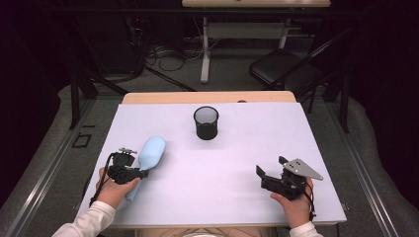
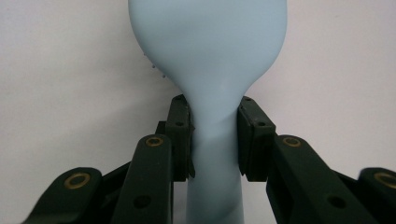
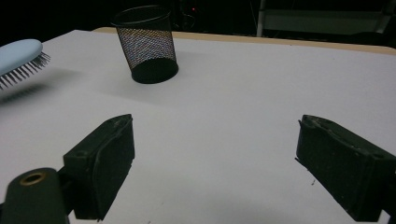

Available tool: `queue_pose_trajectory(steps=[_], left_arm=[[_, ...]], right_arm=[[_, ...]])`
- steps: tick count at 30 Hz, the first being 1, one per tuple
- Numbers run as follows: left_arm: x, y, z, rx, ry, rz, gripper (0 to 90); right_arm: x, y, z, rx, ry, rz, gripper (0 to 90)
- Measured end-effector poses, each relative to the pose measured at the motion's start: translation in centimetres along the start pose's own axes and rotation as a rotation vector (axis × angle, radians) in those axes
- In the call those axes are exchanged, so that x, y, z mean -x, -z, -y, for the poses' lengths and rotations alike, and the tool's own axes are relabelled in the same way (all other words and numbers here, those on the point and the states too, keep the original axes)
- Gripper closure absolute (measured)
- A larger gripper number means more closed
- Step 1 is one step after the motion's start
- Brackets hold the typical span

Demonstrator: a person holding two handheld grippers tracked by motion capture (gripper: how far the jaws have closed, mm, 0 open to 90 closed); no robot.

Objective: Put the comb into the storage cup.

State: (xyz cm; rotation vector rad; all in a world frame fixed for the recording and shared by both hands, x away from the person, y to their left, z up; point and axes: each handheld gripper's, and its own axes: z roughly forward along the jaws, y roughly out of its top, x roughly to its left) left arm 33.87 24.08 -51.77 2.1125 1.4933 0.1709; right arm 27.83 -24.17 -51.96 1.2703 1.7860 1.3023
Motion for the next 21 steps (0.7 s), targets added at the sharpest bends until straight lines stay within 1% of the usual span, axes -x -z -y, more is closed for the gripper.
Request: queue_pose_trajectory(steps=[6, 12, 13, 17, 21], left_arm=[[0.3, 0.4, -0.5, 0.045, -0.004, 0.01, 70.1], [0.6, 1.0, -1.1, 0.076, -0.019, 0.022, 70.1], [0.7, 1.1, -1.2, 0.088, -0.015, 0.024, 70.1], [0.8, 1.5, -1.7, 0.109, -0.017, 0.032, 70.1], [1.0, 2.0, -2.0, 0.135, -0.028, 0.029, 70.1]], right_arm=[[0.0, 0.0, 0.0, -0.001, -0.001, 0.001, 11.2], [0.0, 0.0, 0.0, 0.0, -0.001, 0.001, 11.2], [0.0, 0.0, 0.0, 0.0, -0.002, 0.001, 11.2], [0.0, 0.0, 0.0, 0.001, -0.001, 0.001, 11.2], [0.0, 0.0, 0.0, 0.001, -0.002, 0.001, 11.2]])
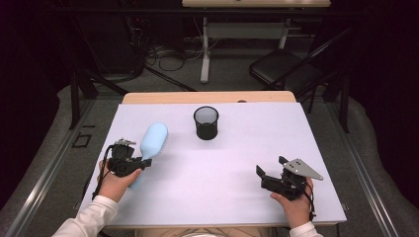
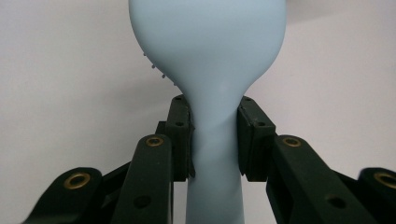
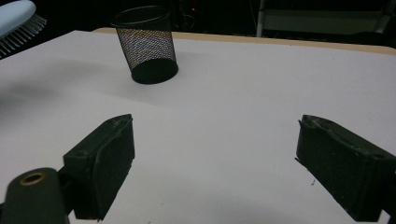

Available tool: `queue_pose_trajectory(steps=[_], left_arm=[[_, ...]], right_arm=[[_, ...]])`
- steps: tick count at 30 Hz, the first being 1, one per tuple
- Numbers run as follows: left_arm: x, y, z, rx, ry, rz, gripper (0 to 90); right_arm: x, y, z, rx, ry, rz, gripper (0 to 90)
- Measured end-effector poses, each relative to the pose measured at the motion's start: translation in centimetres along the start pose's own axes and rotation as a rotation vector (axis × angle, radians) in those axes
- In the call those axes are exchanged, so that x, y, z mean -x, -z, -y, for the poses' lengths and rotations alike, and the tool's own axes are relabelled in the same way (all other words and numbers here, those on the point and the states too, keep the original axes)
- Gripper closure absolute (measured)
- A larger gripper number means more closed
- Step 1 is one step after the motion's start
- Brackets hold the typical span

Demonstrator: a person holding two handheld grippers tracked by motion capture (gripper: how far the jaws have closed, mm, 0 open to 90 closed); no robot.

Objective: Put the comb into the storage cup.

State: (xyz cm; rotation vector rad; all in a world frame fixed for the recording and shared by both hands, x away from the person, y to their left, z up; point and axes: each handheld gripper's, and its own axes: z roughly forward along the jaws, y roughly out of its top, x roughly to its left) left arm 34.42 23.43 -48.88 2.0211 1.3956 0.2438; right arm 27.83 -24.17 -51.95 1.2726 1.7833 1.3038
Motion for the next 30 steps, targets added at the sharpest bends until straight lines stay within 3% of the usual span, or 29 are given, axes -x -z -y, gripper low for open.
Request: queue_pose_trajectory(steps=[14, 30], left_arm=[[0.7, 1.2, -1.4, 0.088, -0.025, 0.007, 70.1], [1.8, 1.4, -2.2, 0.126, -0.067, 0.023, 70.1]], right_arm=[[0.0, 0.0, 0.0, -0.001, 0.0, 0.0, 11.2], [0.0, 0.0, 0.0, -0.001, 0.001, 0.0, 11.2]])
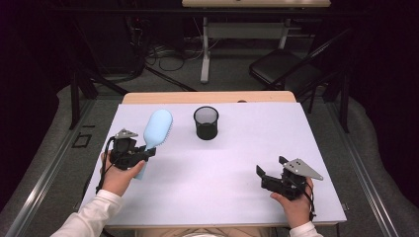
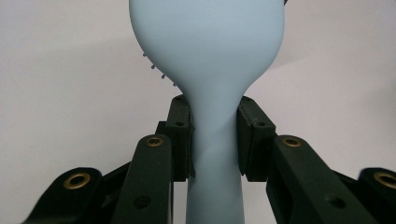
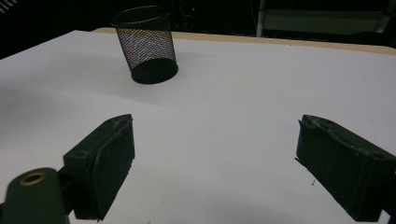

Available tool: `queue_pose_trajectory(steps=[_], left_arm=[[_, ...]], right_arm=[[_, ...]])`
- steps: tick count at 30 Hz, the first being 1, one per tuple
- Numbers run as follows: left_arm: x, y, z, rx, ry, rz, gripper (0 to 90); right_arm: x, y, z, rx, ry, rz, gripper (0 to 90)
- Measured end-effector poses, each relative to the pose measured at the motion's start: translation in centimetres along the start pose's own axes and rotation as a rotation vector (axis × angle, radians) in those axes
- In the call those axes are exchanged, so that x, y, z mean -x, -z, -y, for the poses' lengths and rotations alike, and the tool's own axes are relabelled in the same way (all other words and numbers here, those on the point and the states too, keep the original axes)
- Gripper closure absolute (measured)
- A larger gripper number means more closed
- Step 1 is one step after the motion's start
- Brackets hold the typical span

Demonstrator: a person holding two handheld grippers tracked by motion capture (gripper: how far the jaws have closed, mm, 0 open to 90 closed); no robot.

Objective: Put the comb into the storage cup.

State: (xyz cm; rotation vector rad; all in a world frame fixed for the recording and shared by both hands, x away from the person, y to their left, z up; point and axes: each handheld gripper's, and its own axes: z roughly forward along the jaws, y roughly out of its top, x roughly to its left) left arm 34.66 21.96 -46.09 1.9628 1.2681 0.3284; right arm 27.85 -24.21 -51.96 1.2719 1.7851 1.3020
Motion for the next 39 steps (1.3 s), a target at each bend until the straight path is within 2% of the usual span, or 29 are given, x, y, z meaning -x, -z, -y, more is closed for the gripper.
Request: queue_pose_trajectory(steps=[39], left_arm=[[3.0, -0.2, -2.0, 0.119, -0.051, 0.078, 70.1]], right_arm=[[0.0, 0.0, 0.0, 0.004, 0.0, 0.001, 11.2]])
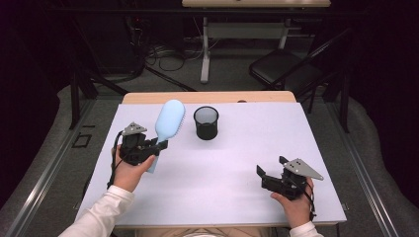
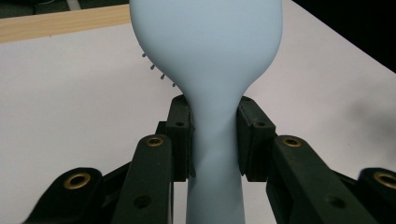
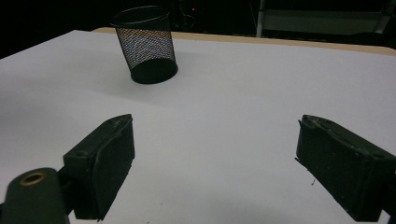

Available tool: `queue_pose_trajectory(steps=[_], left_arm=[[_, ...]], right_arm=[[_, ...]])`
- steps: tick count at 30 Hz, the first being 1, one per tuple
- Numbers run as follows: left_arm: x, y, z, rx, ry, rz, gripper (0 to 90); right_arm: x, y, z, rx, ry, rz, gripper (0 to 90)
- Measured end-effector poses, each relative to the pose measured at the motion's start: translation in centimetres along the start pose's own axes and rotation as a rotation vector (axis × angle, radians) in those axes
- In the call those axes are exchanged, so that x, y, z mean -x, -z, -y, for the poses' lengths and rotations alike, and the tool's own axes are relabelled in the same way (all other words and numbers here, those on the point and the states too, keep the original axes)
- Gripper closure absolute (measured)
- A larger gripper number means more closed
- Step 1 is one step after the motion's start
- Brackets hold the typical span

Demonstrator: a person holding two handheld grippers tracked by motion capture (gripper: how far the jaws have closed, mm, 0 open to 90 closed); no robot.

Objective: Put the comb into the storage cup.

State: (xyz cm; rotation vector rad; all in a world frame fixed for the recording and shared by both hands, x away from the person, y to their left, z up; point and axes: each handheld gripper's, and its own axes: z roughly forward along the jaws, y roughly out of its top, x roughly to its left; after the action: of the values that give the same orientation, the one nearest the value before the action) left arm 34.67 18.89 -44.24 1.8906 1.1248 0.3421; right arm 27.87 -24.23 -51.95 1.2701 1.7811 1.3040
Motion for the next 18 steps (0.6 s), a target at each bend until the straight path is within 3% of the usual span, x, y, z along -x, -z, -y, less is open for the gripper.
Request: queue_pose_trajectory(steps=[18], left_arm=[[1.5, -0.5, -0.7, 0.029, -0.027, 0.039, 70.1]], right_arm=[[0.0, 0.0, 0.0, 0.003, 0.0, -0.002, 11.3]])
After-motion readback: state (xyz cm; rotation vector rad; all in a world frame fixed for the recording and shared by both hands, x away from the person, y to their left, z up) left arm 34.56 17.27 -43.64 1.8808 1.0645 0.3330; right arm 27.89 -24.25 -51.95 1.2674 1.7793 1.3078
